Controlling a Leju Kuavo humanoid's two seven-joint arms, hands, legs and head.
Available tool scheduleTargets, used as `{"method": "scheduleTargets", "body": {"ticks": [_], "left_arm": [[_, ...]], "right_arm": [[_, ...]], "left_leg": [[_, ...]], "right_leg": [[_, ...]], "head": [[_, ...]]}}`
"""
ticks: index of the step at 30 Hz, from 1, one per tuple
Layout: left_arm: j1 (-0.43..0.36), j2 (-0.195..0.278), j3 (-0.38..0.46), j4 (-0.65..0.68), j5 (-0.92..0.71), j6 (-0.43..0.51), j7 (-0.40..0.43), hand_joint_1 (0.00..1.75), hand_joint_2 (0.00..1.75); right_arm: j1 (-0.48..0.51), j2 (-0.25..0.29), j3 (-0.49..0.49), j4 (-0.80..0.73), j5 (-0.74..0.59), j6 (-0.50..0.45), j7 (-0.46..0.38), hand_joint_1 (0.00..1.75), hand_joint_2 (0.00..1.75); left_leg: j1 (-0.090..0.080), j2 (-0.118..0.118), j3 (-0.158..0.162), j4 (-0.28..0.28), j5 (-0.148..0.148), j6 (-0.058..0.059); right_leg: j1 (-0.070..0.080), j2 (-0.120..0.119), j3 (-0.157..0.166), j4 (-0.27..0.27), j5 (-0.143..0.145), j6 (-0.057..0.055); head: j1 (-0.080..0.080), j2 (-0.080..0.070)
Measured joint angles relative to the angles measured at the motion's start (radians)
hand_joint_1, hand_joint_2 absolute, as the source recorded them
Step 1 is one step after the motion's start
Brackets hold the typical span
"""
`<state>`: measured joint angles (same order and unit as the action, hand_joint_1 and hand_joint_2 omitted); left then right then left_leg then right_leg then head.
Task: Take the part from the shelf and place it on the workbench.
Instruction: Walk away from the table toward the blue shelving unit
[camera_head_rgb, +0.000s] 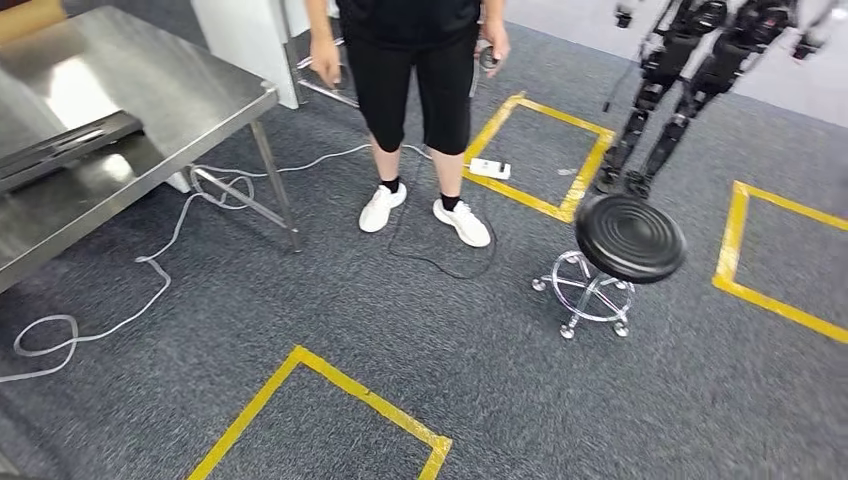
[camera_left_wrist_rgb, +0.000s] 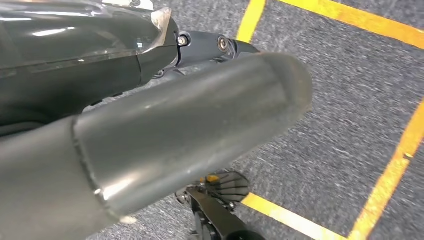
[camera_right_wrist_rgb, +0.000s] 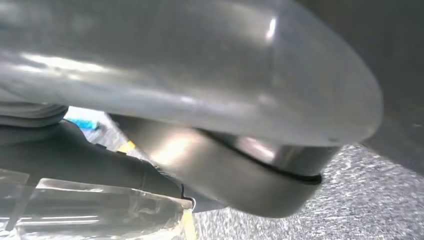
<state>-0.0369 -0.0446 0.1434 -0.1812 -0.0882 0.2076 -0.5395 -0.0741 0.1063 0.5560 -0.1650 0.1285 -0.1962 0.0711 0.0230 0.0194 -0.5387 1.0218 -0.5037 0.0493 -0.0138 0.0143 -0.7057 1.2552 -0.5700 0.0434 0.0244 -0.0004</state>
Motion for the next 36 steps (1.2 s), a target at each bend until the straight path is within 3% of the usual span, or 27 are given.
{"method": "scheduleTargets", "body": {"ticks": [1,2,3,5,7,9,10,12,14,16,17,19,20,22,23,25,26,28,30,32,33,34,36], "left_arm": [[0.0,0.0,0.006,0.0,0.006,-0.01,-0.007,0.0,0.0],[-0.001,0.0,0.011,0.0,0.007,-0.02,-0.014,0.0,0.0],[-0.002,0.0,0.014,0.0,0.004,-0.026,-0.019,0.0,0.0],[-0.006,0.0,0.015,0.0,-0.008,-0.036,-0.026,0.0,0.0],[-0.01,0.001,0.016,0.0,-0.018,-0.041,-0.031,0.0,0.0],[-0.013,0.002,0.016,0.0,-0.021,-0.042,-0.032,0.0,0.0],[-0.016,0.003,0.016,-0.001,-0.022,-0.042,-0.032,0.0,0.0],[-0.018,0.005,0.016,-0.002,-0.025,-0.042,-0.033,0.0,0.0],[-0.015,0.007,0.016,-0.002,-0.027,-0.042,-0.033,0.0,0.0],[-0.011,0.009,0.016,-0.001,-0.027,-0.042,-0.033,0.0,0.0],[-0.01,0.01,0.016,-0.001,-0.027,-0.042,-0.033,0.0,0.0],[-0.011,0.011,0.016,-0.001,-0.027,-0.042,-0.033,0.0,0.0],[-0.01,0.012,0.016,-0.001,-0.027,-0.042,-0.032,0.0,0.0],[-0.009,0.012,0.016,0.001,-0.027,-0.041,-0.025,0.0,0.0],[-0.009,0.012,0.016,0.001,-0.027,-0.041,-0.02,0.0,0.0],[-0.011,0.012,0.016,0.001,-0.027,-0.038,-0.01,0.0,0.0],[-0.014,0.011,0.016,0.001,-0.027,-0.036,-0.005,0.0,0.0],[-0.016,0.009,0.016,0.0,-0.022,-0.026,0.004,0.0,0.0],[-0.013,0.008,0.017,0.0,-0.015,-0.017,0.007,0.0,0.0],[-0.012,0.005,0.019,0.0,-0.008,-0.005,0.003,0.0,0.0],[-0.011,0.003,0.022,0.0,-0.002,0.006,-0.001,0.0,0.0],[-0.011,0.0,0.027,0.0,0.004,0.017,-0.007,0.0,0.0],[-0.008,-0.008,0.039,0.0,0.018,0.043,-0.019,0.0,0.0]], "right_arm": [[-0.004,0.001,0.0,0.0,-0.001,0.0,0.0,0.0,0.0],[-0.007,0.003,0.0,0.0,-0.002,0.001,0.002,0.0,0.0],[-0.011,0.004,0.0,0.0,-0.002,0.002,0.005,0.0,0.0],[-0.021,0.007,0.0,0.0,-0.002,0.008,0.015,0.0,0.0],[-0.029,0.011,0.0,0.0,0.0,0.013,0.023,0.0,0.0],[-0.032,0.013,0.0,-0.001,0.001,0.015,0.025,0.0,0.0],[-0.031,0.015,0.0,-0.001,0.001,0.016,0.025,0.0,0.0],[-0.029,0.018,0.0,-0.001,0.001,0.016,0.026,0.0,0.0],[-0.031,0.022,0.0,-0.001,0.001,0.016,0.027,0.0,0.0],[-0.032,0.026,0.0,-0.001,0.001,0.016,0.027,0.0,0.0],[-0.031,0.026,0.0,-0.001,0.001,0.017,0.027,0.0,0.0],[-0.029,0.026,0.0,-0.001,0.001,0.018,0.028,0.0,0.0],[-0.029,0.026,0.0,-0.001,0.001,0.019,0.029,0.0,0.0],[-0.033,0.027,0.0,-0.001,0.002,0.025,0.033,0.0,0.0],[-0.033,0.027,0.001,-0.001,0.003,0.029,0.037,0.0,0.0],[-0.03,0.026,0.001,-0.001,0.006,0.037,0.044,0.0,0.0],[-0.029,0.026,0.002,-0.001,0.009,0.041,0.048,0.0,0.0],[-0.031,0.023,0.005,0.0,0.015,0.05,0.058,0.0,0.0],[-0.034,0.018,0.01,0.0,0.02,0.058,0.063,0.0,0.0],[-0.03,0.011,0.014,0.0,0.025,0.061,0.053,0.0,0.0],[-0.026,0.007,0.017,0.0,0.027,0.06,0.043,0.0,0.0],[-0.02,0.003,0.019,0.0,0.028,0.055,0.031,0.0,0.0],[-0.011,-0.002,0.02,0.0,0.03,0.037,0.011,0.0,0.0]], "left_leg": [[-0.002,0.017,-0.001,0.0,0.0,0.0],[-0.003,0.032,-0.001,0.0,0.0,0.001],[-0.004,0.045,-0.001,0.0,0.0,0.0],[-0.008,0.067,0.003,0.001,-0.002,-0.002],[-0.013,0.086,0.007,0.002,-0.005,-0.01],[-0.014,0.105,0.012,0.0,-0.006,-0.021],[-0.011,0.104,0.013,0.003,-0.01,-0.027],[-0.004,0.063,-0.001,0.043,-0.043,-0.037],[0.0,0.003,-0.05,0.161,-0.115,-0.043],[0.003,-0.019,-0.101,0.272,-0.16,-0.05],[0.006,-0.021,-0.107,0.284,-0.153,-0.054],[0.019,-0.032,-0.071,0.206,-0.09,-0.066],[0.027,-0.056,-0.046,0.143,-0.057,-0.073],[0.037,-0.099,-0.017,0.059,-0.027,-0.079],[0.034,-0.108,-0.015,0.047,-0.028,-0.076],[0.024,-0.087,-0.013,0.041,-0.027,-0.059],[0.021,-0.074,-0.009,0.035,-0.022,-0.048],[0.02,-0.044,-0.002,0.024,-0.014,-0.03],[0.015,-0.012,-0.001,0.023,-0.014,-0.023],[0.01,0.018,-0.001,0.023,-0.015,-0.022],[0.008,0.031,0.0,0.023,-0.016,-0.022],[0.008,0.041,0.001,0.023,-0.017,-0.023],[0.005,0.059,0.005,0.023,-0.021,-0.028]], "right_leg": [[-0.001,-0.002,-0.012,0.034,-0.009,0.004],[-0.001,-0.004,-0.004,0.03,-0.004,0.01],[-0.002,-0.01,0.026,-0.014,0.014,0.016],[0.004,-0.054,0.113,-0.161,0.059,0.02],[0.014,-0.087,0.156,-0.246,0.082,0.009],[0.019,-0.072,0.151,-0.254,0.087,-0.003],[0.011,-0.061,0.154,-0.258,0.091,-0.009],[-0.004,-0.039,0.16,-0.267,0.1,-0.026],[-0.009,-0.017,0.16,-0.27,0.106,-0.038],[-0.008,0.009,0.159,-0.269,0.108,-0.041],[-0.01,0.022,0.159,-0.268,0.109,-0.041],[-0.015,0.05,0.159,-0.261,0.107,-0.037],[-0.014,0.063,0.154,-0.251,0.104,-0.032],[-0.011,0.09,0.137,-0.226,0.096,-0.014],[-0.009,0.101,0.126,-0.22,0.095,-0.004],[-0.011,0.118,0.112,-0.221,0.1,0.014],[-0.012,0.107,0.105,-0.215,0.097,0.02],[-0.011,0.054,0.072,-0.149,0.065,0.018],[-0.006,0.014,0.012,-0.026,0.012,0.013],[-0.005,0.004,-0.015,0.039,-0.005,0.019],[-0.005,-0.001,-0.001,0.018,0.007,0.025],[-0.005,-0.013,0.032,-0.04,0.03,0.03],[0.004,-0.06,0.103,-0.173,0.074,0.026]], "head": [[0.0,0.0],[0.0,0.0],[0.0,0.0],[0.001,0.0],[0.0,0.0],[0.0,0.0],[0.0,0.0],[-0.004,0.0],[-0.008,0.0],[-0.009,0.0],[-0.009,0.0],[-0.009,0.0],[-0.01,0.0],[-0.011,0.0],[-0.011,0.0],[-0.01,0.0],[-0.01,0.0],[-0.005,0.0],[0.0,0.0],[0.002,0.0],[0.002,0.0],[0.004,0.0],[0.006,0.0]]}}
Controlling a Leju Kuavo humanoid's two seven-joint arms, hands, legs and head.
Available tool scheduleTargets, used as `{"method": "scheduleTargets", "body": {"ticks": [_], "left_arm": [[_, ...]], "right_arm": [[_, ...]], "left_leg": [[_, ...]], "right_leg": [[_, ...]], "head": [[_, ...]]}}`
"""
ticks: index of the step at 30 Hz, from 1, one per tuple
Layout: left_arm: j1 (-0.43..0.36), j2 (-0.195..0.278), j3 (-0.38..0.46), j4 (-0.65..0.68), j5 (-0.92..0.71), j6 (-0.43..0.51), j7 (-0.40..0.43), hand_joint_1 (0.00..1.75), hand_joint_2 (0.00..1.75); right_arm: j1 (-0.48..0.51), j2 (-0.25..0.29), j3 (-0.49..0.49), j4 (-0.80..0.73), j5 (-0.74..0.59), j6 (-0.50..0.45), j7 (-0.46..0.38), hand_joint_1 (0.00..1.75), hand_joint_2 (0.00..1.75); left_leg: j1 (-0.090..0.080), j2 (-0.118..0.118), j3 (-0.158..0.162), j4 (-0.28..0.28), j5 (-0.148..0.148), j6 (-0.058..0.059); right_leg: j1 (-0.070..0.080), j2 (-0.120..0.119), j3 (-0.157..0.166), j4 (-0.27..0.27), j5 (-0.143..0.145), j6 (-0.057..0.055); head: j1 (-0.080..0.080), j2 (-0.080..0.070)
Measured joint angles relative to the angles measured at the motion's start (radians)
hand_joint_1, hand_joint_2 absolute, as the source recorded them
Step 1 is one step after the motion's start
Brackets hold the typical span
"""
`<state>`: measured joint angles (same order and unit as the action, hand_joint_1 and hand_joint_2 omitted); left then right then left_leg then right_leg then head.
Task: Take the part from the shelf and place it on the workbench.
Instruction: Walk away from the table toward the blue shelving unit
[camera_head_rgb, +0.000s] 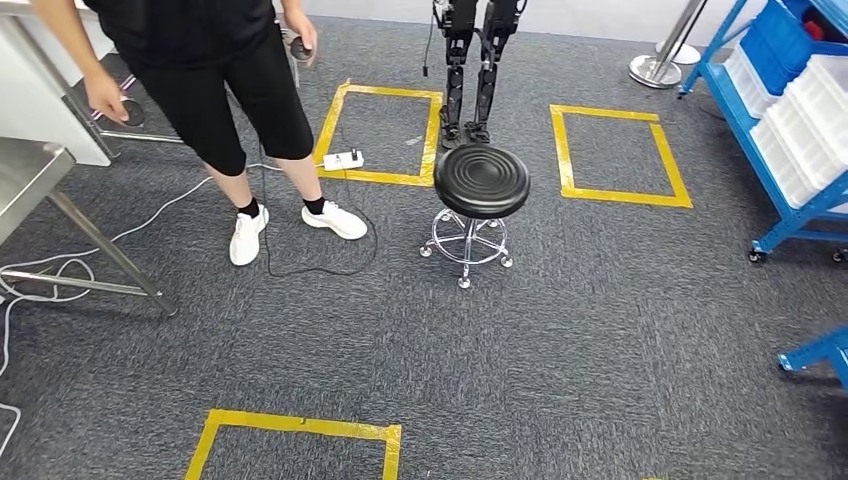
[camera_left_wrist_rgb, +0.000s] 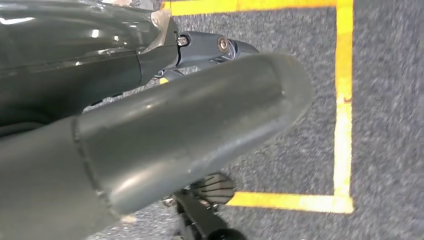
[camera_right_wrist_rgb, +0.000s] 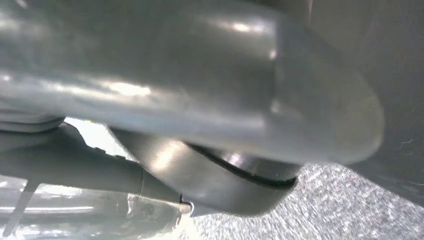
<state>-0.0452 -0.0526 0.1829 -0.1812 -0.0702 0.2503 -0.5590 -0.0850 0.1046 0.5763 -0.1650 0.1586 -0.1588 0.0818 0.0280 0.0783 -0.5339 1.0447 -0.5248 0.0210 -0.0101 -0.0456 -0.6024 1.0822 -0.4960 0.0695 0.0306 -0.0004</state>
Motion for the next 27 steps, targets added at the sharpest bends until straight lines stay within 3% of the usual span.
{"method": "scheduleTargets", "body": {"ticks": [2,3,5,7,9,10,11,12,13,15,17,19,20,22,24,26,27], "left_arm": [[0.005,-0.007,0.012,0.0,0.007,0.017,-0.008,0.0,0.0],[0.007,-0.009,0.017,0.0,0.008,0.021,-0.01,0.0,0.0],[0.008,-0.014,0.023,-0.001,0.005,0.027,-0.013,0.0,0.0],[0.011,-0.017,0.024,-0.001,-0.012,0.031,-0.014,0.0,0.0],[0.015,-0.017,0.023,0.0,-0.04,0.031,-0.007,0.0,0.0],[0.017,-0.017,0.022,0.001,-0.053,0.03,0.0,0.0,0.0],[0.019,-0.016,0.02,0.001,-0.064,0.029,0.01,0.0,0.0],[0.02,-0.016,0.018,0.001,-0.073,0.027,0.02,0.0,0.0],[0.02,-0.016,0.015,0.002,-0.08,0.025,0.03,0.0,0.0],[0.02,-0.015,0.008,0.002,-0.088,0.022,0.047,0.0,0.0],[0.019,-0.014,0.002,0.002,-0.089,0.017,0.056,0.0,0.0],[0.016,-0.015,-0.003,0.002,-0.089,0.005,0.054,0.0,0.0],[0.014,-0.015,-0.004,0.001,-0.089,-0.005,0.046,0.0,0.0],[0.012,-0.015,-0.006,0.0,-0.089,-0.024,0.025,0.0,0.0],[0.012,-0.014,-0.008,0.0,-0.094,-0.026,0.02,0.0,0.0],[0.012,-0.013,-0.009,0.0,-0.102,-0.016,0.033,0.0,0.0],[0.011,-0.013,-0.01,0.0,-0.105,-0.011,0.04,0.0,0.0]], "right_arm": [[0.004,-0.002,0.0,0.0,0.001,-0.015,-0.01,0.0,0.0],[0.005,-0.002,0.0,0.0,0.001,-0.02,-0.012,0.0,0.0],[0.01,-0.002,0.001,0.0,-0.002,-0.03,-0.013,0.0,0.0],[0.014,0.001,-0.001,0.0,-0.019,-0.052,-0.009,0.0,0.0],[0.017,0.009,-0.007,0.0,-0.043,-0.078,-0.004,0.0,0.0],[0.018,0.013,-0.012,0.0,-0.054,-0.087,-0.003,0.0,0.0],[0.02,0.017,-0.018,0.0,-0.063,-0.095,-0.001,0.0,0.0],[0.022,0.02,-0.024,0.0,-0.071,-0.099,0.001,0.0,0.0],[0.024,0.022,-0.03,0.0,-0.078,-0.101,0.003,0.0,0.0],[0.025,0.025,-0.042,0.0,-0.088,-0.1,0.005,0.0,0.0],[0.022,0.025,-0.052,0.0,-0.094,-0.094,0.005,0.0,0.0],[0.023,0.021,-0.058,0.0,-0.098,-0.089,0.003,0.0,0.0],[0.025,0.019,-0.062,0.0,-0.1,-0.089,0.001,0.0,0.0],[0.026,0.015,-0.07,0.0,-0.104,-0.09,-0.005,0.0,0.0],[0.024,0.013,-0.076,0.0,-0.105,-0.09,-0.011,0.0,0.0],[0.023,0.012,-0.078,0.0,-0.105,-0.09,-0.014,0.0,0.0],[0.023,0.011,-0.079,0.0,-0.104,-0.09,-0.014,0.0,0.0]], "left_leg": [[-0.004,0.018,0.005,-0.002,-0.004,-0.008],[-0.006,0.027,0.009,-0.005,-0.005,-0.013],[-0.004,0.032,0.015,-0.005,-0.013,-0.023],[0.0,-0.012,-0.005,0.053,-0.054,-0.029],[0.003,-0.064,-0.062,0.179,-0.117,-0.032],[0.004,-0.074,-0.09,0.233,-0.135,-0.034],[0.004,-0.078,-0.106,0.258,-0.134,-0.035],[0.005,-0.079,-0.107,0.248,-0.114,-0.037],[0.008,-0.084,-0.09,0.202,-0.078,-0.038],[0.016,-0.123,-0.04,0.08,-0.016,-0.04],[0.017,-0.152,-0.017,0.02,-0.001,-0.035],[0.009,-0.136,-0.018,0.016,0.0,-0.019],[0.007,-0.125,-0.018,0.013,0.004,-0.009],[0.007,-0.098,-0.019,0.006,0.013,0.008],[0.004,-0.07,-0.022,0.004,0.015,0.014],[0.001,-0.038,-0.023,0.004,0.015,0.015],[0.0,-0.024,-0.024,0.004,0.015,0.014]], "right_leg": [[0.012,-0.024,0.026,-0.056,0.018,-0.017],[0.017,-0.016,0.023,-0.057,0.021,-0.023],[0.009,0.007,0.028,-0.067,0.028,-0.037],[-0.005,0.028,0.039,-0.079,0.038,-0.055],[-0.006,0.051,0.038,-0.081,0.043,-0.065],[-0.005,0.065,0.038,-0.081,0.044,-0.067],[-0.004,0.079,0.038,-0.08,0.044,-0.067],[-0.004,0.093,0.038,-0.079,0.044,-0.067],[-0.005,0.108,0.039,-0.076,0.044,-0.066],[-0.003,0.135,0.032,-0.062,0.041,-0.06],[0.001,0.157,0.018,-0.052,0.039,-0.048],[0.001,0.177,0.004,-0.054,0.044,-0.032],[0.0,0.172,-0.002,-0.049,0.044,-0.026],[0.0,0.127,-0.033,0.006,0.016,-0.025],[0.0,0.075,-0.094,0.128,-0.044,-0.033],[-0.002,0.061,-0.137,0.226,-0.08,-0.03],[-0.004,0.057,-0.134,0.228,-0.078,-0.023]], "head": [[-0.001,0.0],[-0.001,0.0],[-0.003,0.0],[-0.008,0.0],[-0.011,0.0],[-0.011,0.0],[-0.011,0.0],[-0.012,0.0],[-0.012,0.0],[-0.013,0.0],[-0.012,0.0],[-0.012,0.0],[-0.012,0.0],[-0.009,0.0],[-0.005,0.0],[-0.004,0.0],[-0.004,0.0]]}}
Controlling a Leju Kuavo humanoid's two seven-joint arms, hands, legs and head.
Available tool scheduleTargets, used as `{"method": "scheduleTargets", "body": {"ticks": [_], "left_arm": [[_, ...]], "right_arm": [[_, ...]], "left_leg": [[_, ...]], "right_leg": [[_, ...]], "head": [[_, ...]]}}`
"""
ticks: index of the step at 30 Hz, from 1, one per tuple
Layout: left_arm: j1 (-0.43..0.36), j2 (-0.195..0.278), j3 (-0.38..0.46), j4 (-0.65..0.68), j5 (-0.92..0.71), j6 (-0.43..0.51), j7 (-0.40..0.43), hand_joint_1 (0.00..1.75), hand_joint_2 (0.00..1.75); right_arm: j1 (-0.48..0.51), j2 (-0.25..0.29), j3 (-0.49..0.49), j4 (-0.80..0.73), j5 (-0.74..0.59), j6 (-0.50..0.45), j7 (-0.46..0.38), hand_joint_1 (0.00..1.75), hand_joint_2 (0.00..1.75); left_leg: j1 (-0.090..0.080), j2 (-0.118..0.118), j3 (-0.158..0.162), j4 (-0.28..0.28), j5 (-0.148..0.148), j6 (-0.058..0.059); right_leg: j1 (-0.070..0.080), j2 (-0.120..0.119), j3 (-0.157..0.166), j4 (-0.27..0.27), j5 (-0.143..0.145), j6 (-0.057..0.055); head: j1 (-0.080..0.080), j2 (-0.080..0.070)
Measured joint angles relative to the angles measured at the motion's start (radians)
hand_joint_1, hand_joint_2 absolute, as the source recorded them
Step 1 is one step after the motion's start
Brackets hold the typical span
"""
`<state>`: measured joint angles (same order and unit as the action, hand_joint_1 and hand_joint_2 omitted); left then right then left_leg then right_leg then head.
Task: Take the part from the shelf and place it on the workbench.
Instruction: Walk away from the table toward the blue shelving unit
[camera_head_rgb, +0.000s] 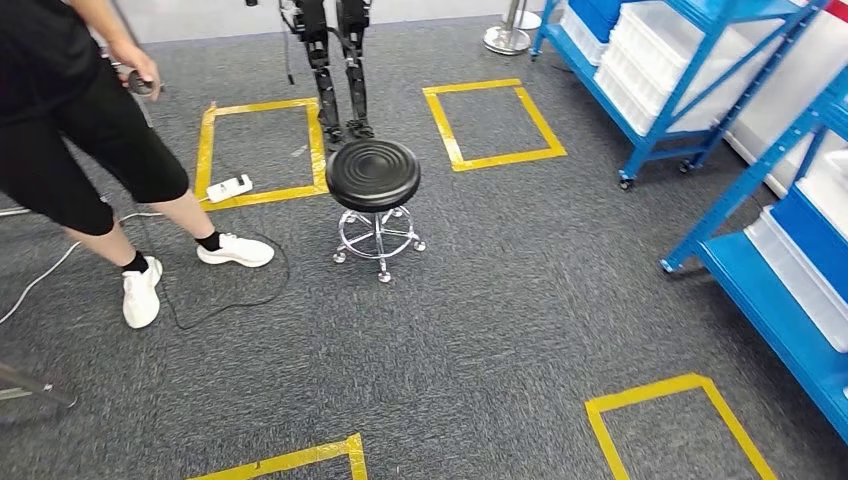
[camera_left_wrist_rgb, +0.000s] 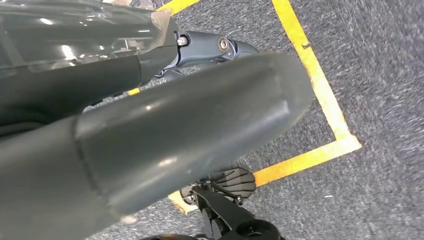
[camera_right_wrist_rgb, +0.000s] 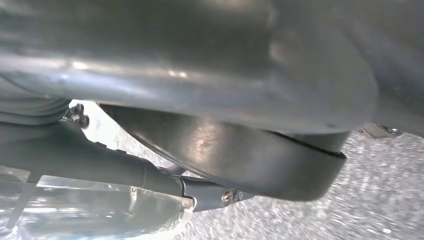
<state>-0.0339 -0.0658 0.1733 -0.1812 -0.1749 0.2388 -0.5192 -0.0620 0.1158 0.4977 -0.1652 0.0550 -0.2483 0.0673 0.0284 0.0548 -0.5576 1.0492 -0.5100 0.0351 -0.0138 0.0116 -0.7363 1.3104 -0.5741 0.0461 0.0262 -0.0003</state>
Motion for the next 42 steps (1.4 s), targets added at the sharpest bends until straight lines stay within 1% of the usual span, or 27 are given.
{"method": "scheduleTargets", "body": {"ticks": [1,3,4,6,7,8,9,11,12,14,15,16,17,19,21,23,24,26,28,30,32,34,36,38,39,40,42], "left_arm": [[-0.001,0.0,0.0,0.0,-0.002,0.002,0.004,0.0,0.0],[-0.003,-0.001,0.0,0.0,-0.004,0.003,0.009,0.0,0.0],[-0.004,-0.001,0.0,0.0,-0.005,0.003,0.009,0.0,0.0],[-0.006,-0.002,0.0,0.0,-0.003,0.003,0.01,0.0,0.0],[-0.008,-0.002,0.0,0.0,-0.002,0.003,0.01,0.0,0.0],[-0.01,-0.003,0.0,-0.001,-0.001,0.003,0.009,0.0,0.0],[-0.013,-0.004,0.0,-0.001,0.0,0.004,0.009,0.0,0.0],[-0.013,-0.004,0.0,-0.002,0.003,0.004,0.008,0.0,0.0],[-0.012,-0.003,0.0,-0.001,0.004,0.006,0.007,0.0,0.0],[-0.006,-0.003,0.0,0.0,0.007,0.007,0.007,0.0,0.0],[-0.004,-0.002,0.0,0.0,0.009,0.008,0.007,0.0,0.0],[-0.002,-0.002,0.001,0.0,0.012,0.008,0.006,0.0,0.0],[-0.002,-0.001,0.001,0.0,0.014,0.008,0.006,0.0,0.0],[-0.002,0.0,0.001,0.001,0.017,0.008,0.005,0.0,0.0],[-0.002,0.0,0.001,0.001,0.017,0.008,0.004,0.0,0.0],[-0.003,0.0,0.001,0.001,0.017,0.009,0.003,0.0,0.0],[-0.004,0.0,0.001,0.0,0.017,0.01,0.003,0.0,0.0],[-0.004,-0.001,0.001,0.0,0.019,0.013,0.003,0.0,0.0],[-0.002,-0.001,0.002,0.0,0.019,0.014,0.001,0.0,0.0],[0.0,-0.002,0.002,0.0,0.019,0.014,0.0,0.0,0.0],[0.0,-0.003,0.001,0.0,0.018,0.013,-0.004,0.0,0.0],[0.0,-0.004,0.001,0.0,0.014,0.012,-0.009,0.0,0.0],[0.001,-0.004,0.001,0.0,0.008,0.011,-0.014,0.0,0.0],[-0.002,-0.006,0.001,0.0,0.003,0.012,-0.018,0.0,0.0],[-0.005,-0.007,0.001,-0.001,0.001,0.013,-0.019,0.0,0.0],[-0.006,-0.009,0.001,-0.001,-0.001,0.014,-0.019,0.0,0.0],[-0.006,-0.01,0.001,-0.001,-0.005,0.017,-0.017,0.0,0.0]], "right_arm": [[0.0,-0.001,0.0,0.0,0.002,0.001,0.0,0.0,0.0],[-0.004,-0.002,0.0,0.0,0.008,0.003,0.002,0.0,0.0],[-0.008,-0.002,0.0,0.0,0.012,0.003,0.003,0.0,0.0],[-0.015,-0.002,0.0,-0.001,0.021,0.006,0.004,0.0,0.0],[-0.016,-0.002,0.0,-0.001,0.023,0.008,0.004,0.0,0.0],[-0.016,-0.003,0.0,-0.001,0.026,0.009,0.004,0.0,0.0],[-0.016,-0.003,0.0,-0.001,0.027,0.011,0.005,0.0,0.0],[-0.018,-0.003,0.0,-0.001,0.03,0.013,0.007,0.0,0.0],[-0.019,-0.002,0.001,-0.001,0.033,0.015,0.007,0.0,0.0],[-0.019,-0.001,0.002,-0.001,0.039,0.02,0.007,0.0,0.0],[-0.019,-0.001,0.002,-0.001,0.041,0.021,0.008,0.0,0.0],[-0.018,-0.002,0.002,-0.001,0.043,0.022,0.008,0.0,0.0],[-0.017,-0.002,0.003,-0.001,0.044,0.022,0.009,0.0,0.0],[-0.019,-0.002,0.003,-0.001,0.045,0.023,0.011,0.0,0.0],[-0.021,-0.002,0.004,-0.001,0.047,0.023,0.012,0.0,0.0],[-0.019,-0.002,0.005,-0.001,0.048,0.023,0.012,0.0,0.0],[-0.018,-0.002,0.006,-0.001,0.049,0.023,0.013,0.0,0.0],[-0.019,-0.002,0.006,-0.001,0.05,0.023,0.016,0.0,0.0],[-0.023,-0.002,0.007,-0.001,0.052,0.022,0.018,0.0,0.0],[-0.022,-0.002,0.007,-0.001,0.053,0.021,0.019,0.0,0.0],[-0.019,-0.003,0.007,-0.001,0.054,0.021,0.019,0.0,0.0],[-0.02,-0.004,0.008,-0.002,0.055,0.02,0.018,0.0,0.0],[-0.023,-0.004,0.007,-0.002,0.055,0.02,0.014,0.0,0.0],[-0.023,-0.006,0.007,-0.003,0.055,0.019,0.01,0.0,0.0],[-0.021,-0.007,0.007,-0.003,0.054,0.019,0.008,0.0,0.0],[-0.02,-0.009,0.007,-0.003,0.054,0.019,0.007,0.0,0.0],[-0.019,-0.01,0.007,-0.003,0.053,0.018,0.006,0.0,0.0]], "left_leg": [[0.0,0.014,0.001,0.0,-0.001,-0.001],[-0.002,0.036,0.005,0.001,-0.004,-0.007],[-0.004,0.047,0.008,0.001,-0.008,-0.013],[-0.007,0.066,0.018,-0.001,-0.013,-0.026],[-0.006,0.078,0.024,-0.004,-0.015,-0.033],[-0.003,0.08,0.029,-0.006,-0.018,-0.039],[0.0,0.066,0.029,0.002,-0.028,-0.044],[0.005,0.002,0.0,0.077,-0.08,-0.05],[0.004,-0.029,-0.029,0.14,-0.112,-0.049],[0.004,-0.053,-0.085,0.242,-0.144,-0.048],[0.004,-0.056,-0.095,0.25,-0.131,-0.048],[0.005,-0.059,-0.089,0.221,-0.099,-0.047],[0.006,-0.066,-0.069,0.163,-0.057,-0.046],[0.01,-0.103,-0.028,0.052,-0.005,-0.044],[0.005,-0.124,-0.014,0.014,-0.001,-0.038],[0.0,-0.104,-0.01,0.005,0.005,-0.024],[0.0,-0.093,-0.006,-0.001,0.008,-0.016],[0.003,-0.067,-0.002,-0.013,0.016,-0.002],[0.0,-0.037,-0.001,-0.016,0.017,0.002],[-0.002,-0.009,-0.001,-0.015,0.014,0.002],[-0.001,0.015,0.001,-0.015,0.011,-0.003],[-0.003,0.037,0.009,-0.014,0.004,-0.014],[-0.007,0.058,0.02,-0.014,-0.006,-0.029],[-0.004,0.08,0.033,-0.018,-0.014,-0.043],[0.001,0.075,0.037,-0.014,-0.021,-0.049],[0.005,0.053,0.034,0.003,-0.036,-0.053],[0.01,-0.016,-0.006,0.099,-0.095,-0.055]], "right_leg": [[-0.001,-0.008,0.026,-0.04,0.016,0.008],[0.0,-0.052,0.106,-0.179,0.061,0.017],[0.004,-0.075,0.138,-0.235,0.079,0.016],[0.015,-0.092,0.154,-0.273,0.095,0.004],[0.018,-0.08,0.152,-0.276,0.098,-0.003],[0.011,-0.067,0.154,-0.28,0.101,-0.01],[0.006,-0.055,0.157,-0.284,0.103,-0.016],[-0.006,-0.031,0.167,-0.29,0.109,-0.035],[-0.003,-0.018,0.167,-0.29,0.11,-0.04],[0.004,0.012,0.168,-0.289,0.111,-0.046],[0.006,0.029,0.17,-0.288,0.111,-0.047],[0.007,0.045,0.172,-0.287,0.11,-0.047],[0.008,0.061,0.173,-0.285,0.11,-0.046],[0.01,0.087,0.17,-0.279,0.107,-0.041],[0.012,0.107,0.158,-0.277,0.106,-0.03],[0.01,0.122,0.148,-0.278,0.109,-0.017],[0.01,0.112,0.141,-0.27,0.105,-0.013],[0.011,0.062,0.106,-0.198,0.07,-0.015],[0.007,0.016,0.038,-0.07,0.015,-0.02],[0.001,0.003,0.003,-0.003,-0.002,-0.011],[-0.007,-0.015,0.044,-0.08,0.032,0.008],[-0.009,-0.071,0.118,-0.213,0.079,0.019],[-0.002,-0.104,0.152,-0.273,0.101,0.011],[0.004,-0.081,0.152,-0.276,0.106,-0.005],[0.001,-0.068,0.154,-0.278,0.107,-0.012],[-0.003,-0.056,0.157,-0.28,0.109,-0.021],[-0.008,-0.03,0.16,-0.283,0.112,-0.04]], "head": [[0.0,0.0],[0.001,0.0],[0.001,0.0],[0.001,0.0],[0.0,0.0],[0.0,0.0],[-0.002,0.0],[-0.007,0.0],[-0.009,0.0],[-0.01,0.0],[-0.01,0.0],[-0.01,0.0],[-0.01,0.0],[-0.009,0.0],[-0.01,0.0],[-0.01,0.0],[-0.01,0.0],[-0.005,0.0],[-0.001,0.0],[-0.001,0.0],[-0.001,0.0],[0.0,0.0],[-0.004,0.0],[-0.006,0.0],[-0.007,0.0],[-0.008,0.0],[-0.012,0.0]]}}
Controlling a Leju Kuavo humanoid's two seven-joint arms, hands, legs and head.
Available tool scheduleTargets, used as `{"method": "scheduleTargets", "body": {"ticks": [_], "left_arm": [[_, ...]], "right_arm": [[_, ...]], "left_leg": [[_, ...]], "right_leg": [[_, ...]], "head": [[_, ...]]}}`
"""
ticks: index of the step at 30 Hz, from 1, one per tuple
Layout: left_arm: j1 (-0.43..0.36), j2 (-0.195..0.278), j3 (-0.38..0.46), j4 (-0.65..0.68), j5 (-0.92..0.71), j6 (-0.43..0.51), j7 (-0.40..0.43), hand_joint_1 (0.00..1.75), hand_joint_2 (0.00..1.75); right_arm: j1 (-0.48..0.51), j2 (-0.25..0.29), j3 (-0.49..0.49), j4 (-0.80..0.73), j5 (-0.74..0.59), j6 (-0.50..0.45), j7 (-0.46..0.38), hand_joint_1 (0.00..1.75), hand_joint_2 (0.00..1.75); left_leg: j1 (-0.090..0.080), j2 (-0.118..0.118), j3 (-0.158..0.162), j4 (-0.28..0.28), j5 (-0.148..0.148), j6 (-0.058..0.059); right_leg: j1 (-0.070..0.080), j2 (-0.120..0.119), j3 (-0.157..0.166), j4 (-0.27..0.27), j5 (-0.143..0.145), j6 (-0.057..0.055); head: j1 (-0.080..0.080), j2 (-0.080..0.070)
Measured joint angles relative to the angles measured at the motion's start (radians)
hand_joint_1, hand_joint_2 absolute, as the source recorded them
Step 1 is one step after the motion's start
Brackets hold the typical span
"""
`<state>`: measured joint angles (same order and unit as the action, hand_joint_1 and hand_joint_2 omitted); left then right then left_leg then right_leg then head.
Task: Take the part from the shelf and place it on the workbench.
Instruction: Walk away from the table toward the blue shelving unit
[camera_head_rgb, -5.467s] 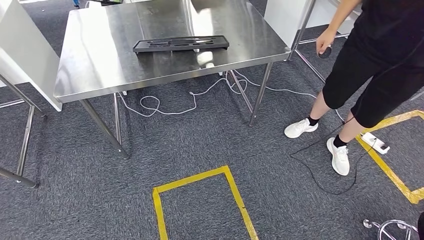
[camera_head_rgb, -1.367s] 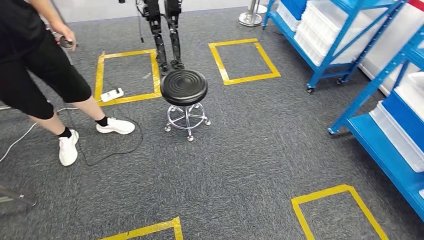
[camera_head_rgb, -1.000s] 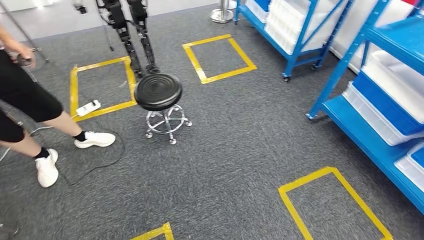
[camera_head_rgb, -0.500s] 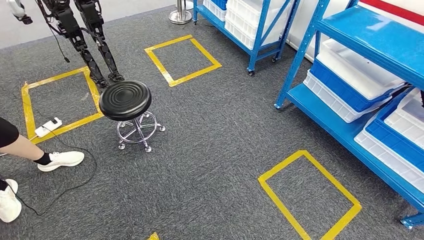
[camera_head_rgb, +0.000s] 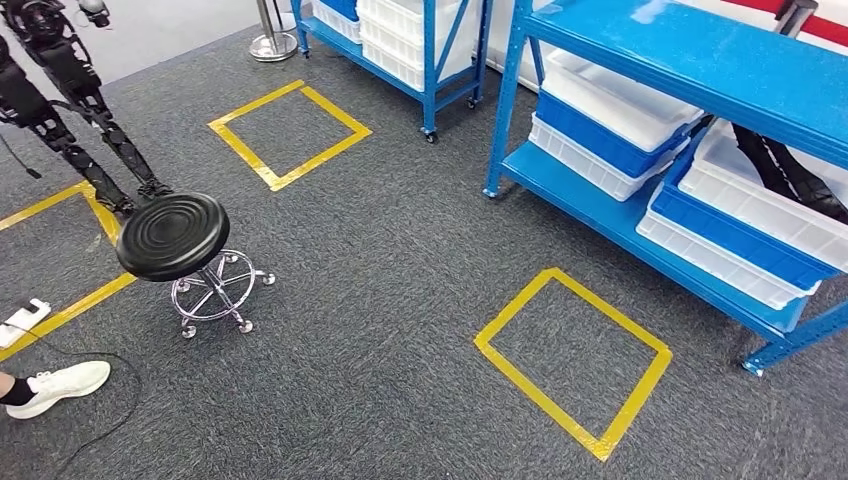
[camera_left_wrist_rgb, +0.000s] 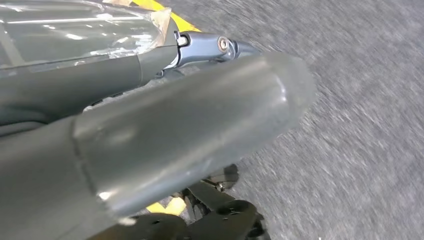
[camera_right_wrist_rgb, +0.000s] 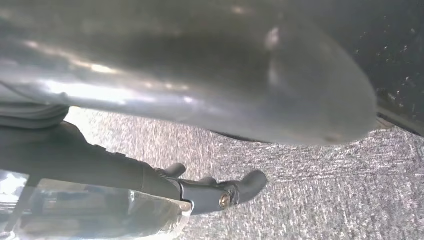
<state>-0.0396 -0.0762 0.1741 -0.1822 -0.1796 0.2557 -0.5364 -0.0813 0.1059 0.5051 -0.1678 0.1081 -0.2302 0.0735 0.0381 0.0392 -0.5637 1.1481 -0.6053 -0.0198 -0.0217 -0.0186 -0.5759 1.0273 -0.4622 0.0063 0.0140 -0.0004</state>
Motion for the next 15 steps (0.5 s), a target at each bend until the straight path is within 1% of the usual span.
{"method": "scheduleTargets", "body": {"ticks": [1,2,3,4,5,6,7,8,9,10,11,12,13,14,15], "left_arm": [[0.002,0.0,0.0,0.0,-0.001,0.002,0.003,0.0,0.0],[0.004,-0.001,0.0,0.001,-0.001,0.003,0.007,0.0,0.0],[0.006,-0.001,0.0,0.001,-0.001,0.004,0.01,0.0,0.0],[0.007,0.0,0.0,0.002,-0.002,0.006,0.013,0.0,0.0],[0.008,0.0,0.0,0.002,-0.002,0.006,0.015,0.0,0.0],[0.008,0.0,0.0,0.002,-0.002,0.007,0.016,0.0,0.0],[0.008,0.0,0.0,0.002,-0.001,0.008,0.018,0.0,0.0],[0.008,0.0,0.0,0.002,-0.001,0.009,0.019,0.0,0.0],[0.008,0.0,0.0,0.003,-0.001,0.01,0.021,0.0,0.0],[0.008,0.0,0.0,0.003,-0.001,0.011,0.022,0.0,0.0],[0.007,0.0,0.0,0.003,-0.001,0.012,0.022,0.0,0.0],[0.006,0.0,0.0,0.003,-0.001,0.013,0.022,0.0,0.0],[0.005,-0.001,0.0,0.003,-0.001,0.014,0.022,0.0,0.0],[0.005,-0.001,0.0,0.003,-0.001,0.015,0.022,0.0,0.0],[0.006,-0.001,0.0,0.002,-0.001,0.015,0.02,0.0,0.0]], "right_arm": [[0.0,0.0,0.0,0.0,0.0,0.0,0.0,0.0,0.0],[0.0,0.001,0.0,0.0,0.0,0.0,0.0,0.0,0.0],[0.001,0.001,0.0,0.0,0.0,0.0,0.0,0.0,0.0],[0.002,0.001,0.0,0.0,0.0,0.0,0.0,0.0,0.0],[0.004,0.0,0.0,0.0,0.0,0.0,0.0,0.0,0.0],[0.005,0.0,0.0,0.0,0.0,0.0,0.0,0.0,0.0],[0.004,0.0,0.0,0.0,0.0,0.001,0.0,0.0,0.0],[0.003,0.0,0.0,0.0,0.0,0.001,0.0,0.0,0.0],[0.003,0.0,0.0,0.0,0.001,0.001,0.0,0.0,0.0],[0.003,0.001,0.0,0.0,0.001,0.001,0.0,0.0,0.0],[0.005,0.001,0.0,0.0,0.002,0.001,0.0,0.0,0.0],[0.007,0.0,0.0,0.0,0.002,0.001,0.0,0.0,0.0],[0.008,-0.001,0.0,0.0,0.002,0.001,0.0,0.0,0.0],[0.007,-0.001,0.0,0.0,0.002,0.001,-0.001,0.0,0.0],[0.006,-0.002,0.0,0.0,0.003,0.001,-0.001,0.0,0.0]], "left_leg": [[0.0,-0.024,-0.034,0.068,-0.033,0.002],[-0.001,-0.035,-0.067,0.129,-0.055,0.003],[-0.001,-0.04,-0.088,0.161,-0.056,0.004],[0.0,-0.042,-0.094,0.157,-0.037,0.005],[0.0,-0.046,-0.082,0.116,0.001,0.007],[0.002,-0.061,-0.06,0.05,0.045,0.009],[0.003,-0.085,-0.037,-0.014,0.078,0.011],[0.003,-0.103,-0.021,-0.061,0.098,0.013],[0.001,-0.116,-0.013,-0.086,0.106,0.015],[-0.002,-0.116,-0.012,-0.092,0.104,0.019],[-0.006,-0.104,-0.01,-0.094,0.106,0.024],[-0.006,-0.093,-0.006,-0.1,0.11,0.031],[-0.006,-0.081,-0.002,-0.107,0.114,0.039],[-0.004,-0.067,0.002,-0.114,0.118,0.047],[-0.004,-0.053,0.005,-0.118,0.12,0.053]], "right_leg": [[0.004,0.014,0.0,0.0,0.0,-0.007],[0.008,0.03,0.0,0.001,0.0,-0.011],[0.011,0.047,0.002,0.001,0.0,-0.012],[0.013,0.064,0.004,0.002,-0.001,-0.013],[0.014,0.081,0.007,0.002,-0.001,-0.013],[0.014,0.096,0.008,0.003,-0.001,-0.012],[0.017,0.109,0.008,0.006,-0.003,-0.01],[0.018,0.121,0.005,0.008,-0.003,-0.007],[0.02,0.131,0.0,0.008,-0.003,-0.001],[0.02,0.14,-0.006,0.008,-0.003,0.005],[0.017,0.15,-0.011,0.005,-0.001,0.012],[0.016,0.148,-0.015,0.009,-0.001,0.017],[0.017,0.131,-0.024,0.024,-0.009,0.02],[0.018,0.105,-0.041,0.058,-0.027,0.019],[0.018,0.074,-0.067,0.109,-0.051,0.016]], "head": [[-0.001,0.0],[-0.002,0.0],[-0.002,0.0],[-0.002,0.0],[-0.002,0.0],[-0.002,0.0],[-0.002,0.0],[-0.002,0.0],[-0.002,0.0],[-0.002,0.0],[-0.002,0.0],[-0.002,0.0],[-0.001,0.0],[0.001,0.0],[0.003,0.0]]}}
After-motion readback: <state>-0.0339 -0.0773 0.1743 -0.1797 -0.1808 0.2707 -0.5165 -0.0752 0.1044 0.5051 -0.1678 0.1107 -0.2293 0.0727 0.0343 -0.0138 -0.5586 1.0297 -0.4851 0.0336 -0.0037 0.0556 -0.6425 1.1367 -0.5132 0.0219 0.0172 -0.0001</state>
